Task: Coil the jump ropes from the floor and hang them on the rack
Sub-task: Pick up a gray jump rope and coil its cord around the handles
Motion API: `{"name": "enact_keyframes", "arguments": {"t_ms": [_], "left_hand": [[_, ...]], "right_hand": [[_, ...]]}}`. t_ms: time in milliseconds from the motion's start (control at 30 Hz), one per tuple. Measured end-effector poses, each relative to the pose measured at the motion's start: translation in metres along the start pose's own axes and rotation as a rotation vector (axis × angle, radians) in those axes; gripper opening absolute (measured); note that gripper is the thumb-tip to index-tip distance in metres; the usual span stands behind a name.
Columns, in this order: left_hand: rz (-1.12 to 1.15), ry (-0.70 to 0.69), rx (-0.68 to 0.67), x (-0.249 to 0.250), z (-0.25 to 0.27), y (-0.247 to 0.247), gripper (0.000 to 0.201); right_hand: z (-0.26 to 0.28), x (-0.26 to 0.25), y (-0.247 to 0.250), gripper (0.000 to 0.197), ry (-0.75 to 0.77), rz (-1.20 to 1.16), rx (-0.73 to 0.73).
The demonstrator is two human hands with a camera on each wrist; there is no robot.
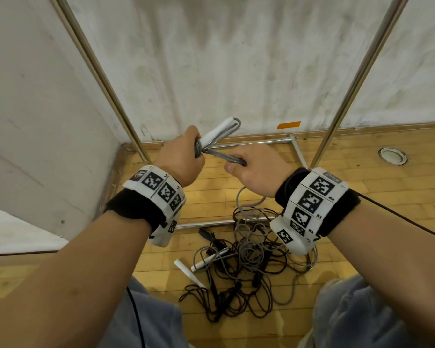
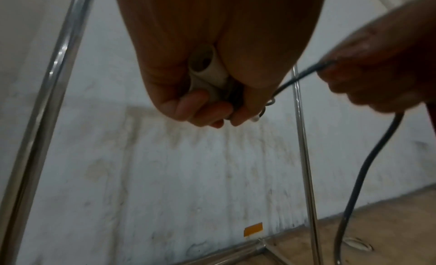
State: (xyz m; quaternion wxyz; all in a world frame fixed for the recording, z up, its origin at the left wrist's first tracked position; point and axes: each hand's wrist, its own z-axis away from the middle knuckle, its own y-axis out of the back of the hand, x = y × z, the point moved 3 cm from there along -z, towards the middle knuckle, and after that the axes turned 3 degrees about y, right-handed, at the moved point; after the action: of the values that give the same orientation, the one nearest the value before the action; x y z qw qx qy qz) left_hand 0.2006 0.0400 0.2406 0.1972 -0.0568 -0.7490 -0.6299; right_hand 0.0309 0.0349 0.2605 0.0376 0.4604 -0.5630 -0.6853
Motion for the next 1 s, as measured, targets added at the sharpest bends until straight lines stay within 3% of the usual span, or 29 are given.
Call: {"name": "enact_keyframes", "arguments": {"t_ms": [200, 367, 700, 833, 1000], "left_hand": [[-0.058, -0.087, -0.063, 0.015, 0.002, -0.021, 0.022], [-0.113, -0.177, 0.015, 0.028, 0.012, -0.021, 0.033], [-0.038, -0.277, -0.06, 0.045, 0.026, -0.008, 0.014], [0.06, -0.335, -0.13, 0.046, 0.03, 0.002, 0.014], [0.211, -0.348, -0.094, 0.045, 0.034, 0.015, 0.013]], "right_hand": [[0.001, -0.012, 0.006, 0.03, 0.091, 0.036, -0.019], [-0.001, -0.005, 0.023, 0.022, 0.123, 0.093, 0.095], [-0.01, 0.04, 0.062, 0.042, -0.138, 0.058, 0.318], [-0.01, 0.043, 0.059, 0.042, -0.136, -0.002, 0.246], [-0.011, 0.042, 0.058, 0.051, -0.128, -0.254, 0.157]]}}
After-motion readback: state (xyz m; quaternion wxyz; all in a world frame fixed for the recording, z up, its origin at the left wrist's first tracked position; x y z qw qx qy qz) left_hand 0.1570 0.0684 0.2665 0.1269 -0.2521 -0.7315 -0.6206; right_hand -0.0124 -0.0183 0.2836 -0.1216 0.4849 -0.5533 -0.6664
